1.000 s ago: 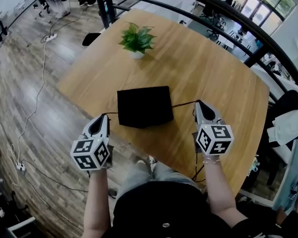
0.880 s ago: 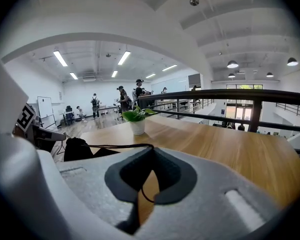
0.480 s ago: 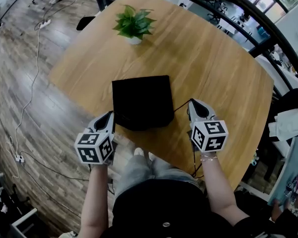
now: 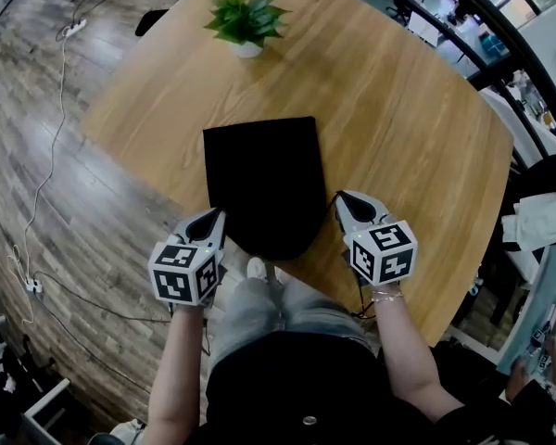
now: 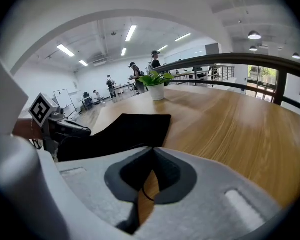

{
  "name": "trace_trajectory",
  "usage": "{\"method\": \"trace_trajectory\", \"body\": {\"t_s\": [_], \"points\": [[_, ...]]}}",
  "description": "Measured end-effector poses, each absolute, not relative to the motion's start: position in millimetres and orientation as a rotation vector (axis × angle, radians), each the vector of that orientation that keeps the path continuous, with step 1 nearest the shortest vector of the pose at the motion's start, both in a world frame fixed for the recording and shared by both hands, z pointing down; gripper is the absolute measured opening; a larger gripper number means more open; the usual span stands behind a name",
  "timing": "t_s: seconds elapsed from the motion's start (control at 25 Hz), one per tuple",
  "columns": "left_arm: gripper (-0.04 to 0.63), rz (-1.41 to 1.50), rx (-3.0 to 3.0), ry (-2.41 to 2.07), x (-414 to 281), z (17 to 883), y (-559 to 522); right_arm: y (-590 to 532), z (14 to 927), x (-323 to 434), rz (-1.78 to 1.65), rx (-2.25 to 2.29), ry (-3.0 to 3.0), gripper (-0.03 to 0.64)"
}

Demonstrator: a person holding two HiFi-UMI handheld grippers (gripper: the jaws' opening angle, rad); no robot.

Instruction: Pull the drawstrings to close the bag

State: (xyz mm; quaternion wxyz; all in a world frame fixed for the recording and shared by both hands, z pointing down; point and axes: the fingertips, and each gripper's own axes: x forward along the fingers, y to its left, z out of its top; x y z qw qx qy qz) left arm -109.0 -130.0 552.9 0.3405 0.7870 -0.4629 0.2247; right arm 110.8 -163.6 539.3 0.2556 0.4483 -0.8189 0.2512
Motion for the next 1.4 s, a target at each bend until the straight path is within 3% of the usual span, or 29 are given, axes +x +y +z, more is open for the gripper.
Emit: {"method": "trace_trajectory", "body": {"t_s": [0.56,0.6,0.64,0.72,0.92,1.4], "points": [[0.018,0.658,2.073,-1.094,-90,569,-94,-124,557,79,0.737,1.168,-2.201,0.002],[0.018,0.660,2.072,-1.097,-91,569,-93,-123,558,79,0.742,1.173,-2.194,0.007],[0.018,0.661,2.071,-1.100,-92,569,-92,-121,559,80,0.745,1.176,-2.187,0.063],[0.024,0.662,2.068,-1.106,-94,569,-89,-119,561,82,0.740,1.181,-2.172,0.081],[0.104,0.670,2.068,-1.110,-95,569,-82,-114,558,89,0.702,1.188,-2.148,0.091],[0.172,0.772,2.059,-1.158,-123,556,-62,-96,542,107,0.606,1.194,-2.065,0.121]]}}
